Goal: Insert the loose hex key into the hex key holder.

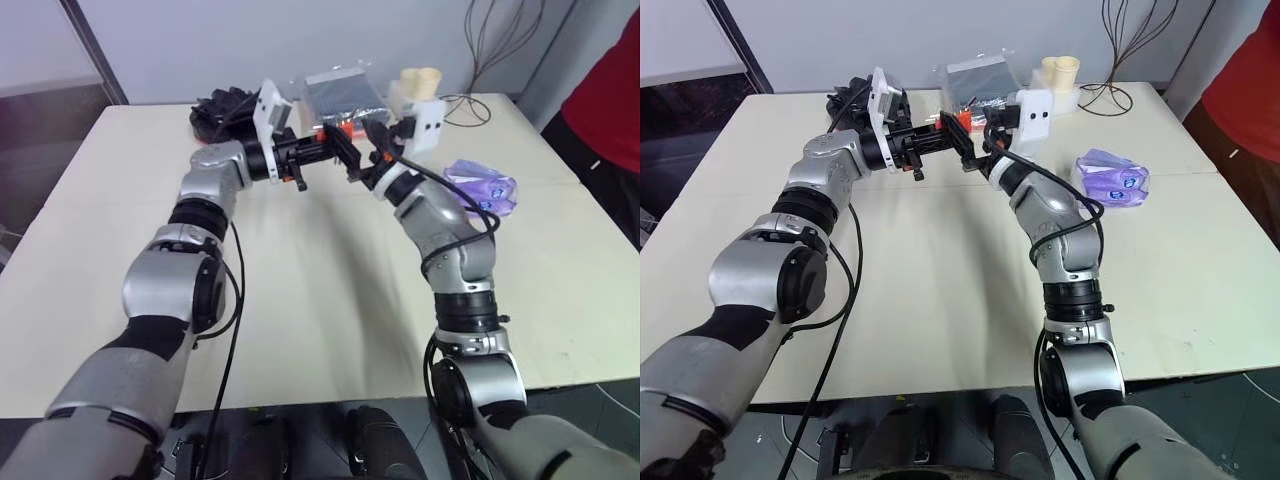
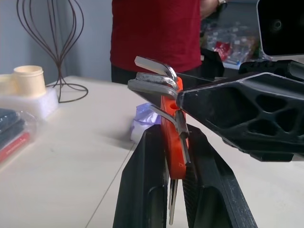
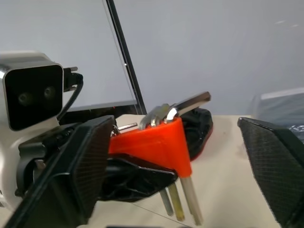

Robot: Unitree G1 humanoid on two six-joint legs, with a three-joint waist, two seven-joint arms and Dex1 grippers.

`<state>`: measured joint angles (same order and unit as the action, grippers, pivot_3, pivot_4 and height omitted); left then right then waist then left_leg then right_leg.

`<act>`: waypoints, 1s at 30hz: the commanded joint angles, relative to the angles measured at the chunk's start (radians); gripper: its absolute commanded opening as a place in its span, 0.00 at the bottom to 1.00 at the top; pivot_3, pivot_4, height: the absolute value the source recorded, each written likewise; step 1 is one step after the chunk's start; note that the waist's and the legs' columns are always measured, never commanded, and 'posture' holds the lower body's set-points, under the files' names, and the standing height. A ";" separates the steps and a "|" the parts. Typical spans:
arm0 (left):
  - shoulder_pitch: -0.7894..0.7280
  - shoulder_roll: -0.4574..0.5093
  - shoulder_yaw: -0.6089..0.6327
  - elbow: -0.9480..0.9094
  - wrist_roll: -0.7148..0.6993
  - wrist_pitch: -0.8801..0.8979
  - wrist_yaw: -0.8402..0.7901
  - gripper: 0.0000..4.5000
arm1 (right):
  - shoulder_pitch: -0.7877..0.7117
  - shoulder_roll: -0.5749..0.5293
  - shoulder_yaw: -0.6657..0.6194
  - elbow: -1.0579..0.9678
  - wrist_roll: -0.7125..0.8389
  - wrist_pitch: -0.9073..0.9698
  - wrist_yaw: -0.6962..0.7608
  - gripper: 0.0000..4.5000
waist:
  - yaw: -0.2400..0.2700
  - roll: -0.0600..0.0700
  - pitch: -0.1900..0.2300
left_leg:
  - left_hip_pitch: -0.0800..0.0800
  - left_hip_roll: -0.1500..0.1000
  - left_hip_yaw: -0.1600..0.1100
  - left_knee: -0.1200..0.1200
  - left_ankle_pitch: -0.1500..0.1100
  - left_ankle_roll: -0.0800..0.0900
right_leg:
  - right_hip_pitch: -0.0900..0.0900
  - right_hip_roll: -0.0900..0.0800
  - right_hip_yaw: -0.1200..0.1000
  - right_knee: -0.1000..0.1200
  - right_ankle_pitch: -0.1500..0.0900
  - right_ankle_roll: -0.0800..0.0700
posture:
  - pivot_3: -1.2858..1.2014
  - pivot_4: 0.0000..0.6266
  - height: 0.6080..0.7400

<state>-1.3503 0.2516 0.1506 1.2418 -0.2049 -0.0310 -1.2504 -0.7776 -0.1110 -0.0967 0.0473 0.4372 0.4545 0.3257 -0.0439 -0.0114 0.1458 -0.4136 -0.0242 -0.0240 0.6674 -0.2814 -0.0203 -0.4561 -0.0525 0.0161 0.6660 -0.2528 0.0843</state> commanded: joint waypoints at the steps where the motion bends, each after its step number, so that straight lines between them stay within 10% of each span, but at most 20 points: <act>1: -0.030 0.011 0.019 -0.038 -0.011 -0.020 0.012 0.00 | 0.022 -0.031 -0.008 -0.099 0.019 0.023 0.013 0.98 | 0.000 0.000 0.000 | 0.000 0.000 0.000 0.000 0.000 0.000 | 0.000 0.000 0.000 0.000 0.000 0.000 | 0.52 0.24 1.00; 30: 0.304 0.064 -0.024 -0.204 -0.076 0.592 -0.018 0.00 | 0.209 -0.184 0.049 -0.209 -0.036 0.019 0.127 0.98 | 0.002 0.000 0.000 | 0.009 0.001 -0.003 0.001 -0.001 0.002 | 0.012 0.003 0.000 -0.001 0.000 0.000 | 0.52 0.24 1.00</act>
<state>-1.0414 0.3116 0.1376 1.0767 -0.2886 0.5803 -1.2601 -0.5553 -0.2974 -0.0446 -0.1417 0.4027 0.4938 0.4499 -0.0424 -0.0114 0.1458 -0.4049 -0.0230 -0.0269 0.6687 -0.2828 -0.0180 -0.4445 -0.0495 0.0165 0.6645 -0.2529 0.0843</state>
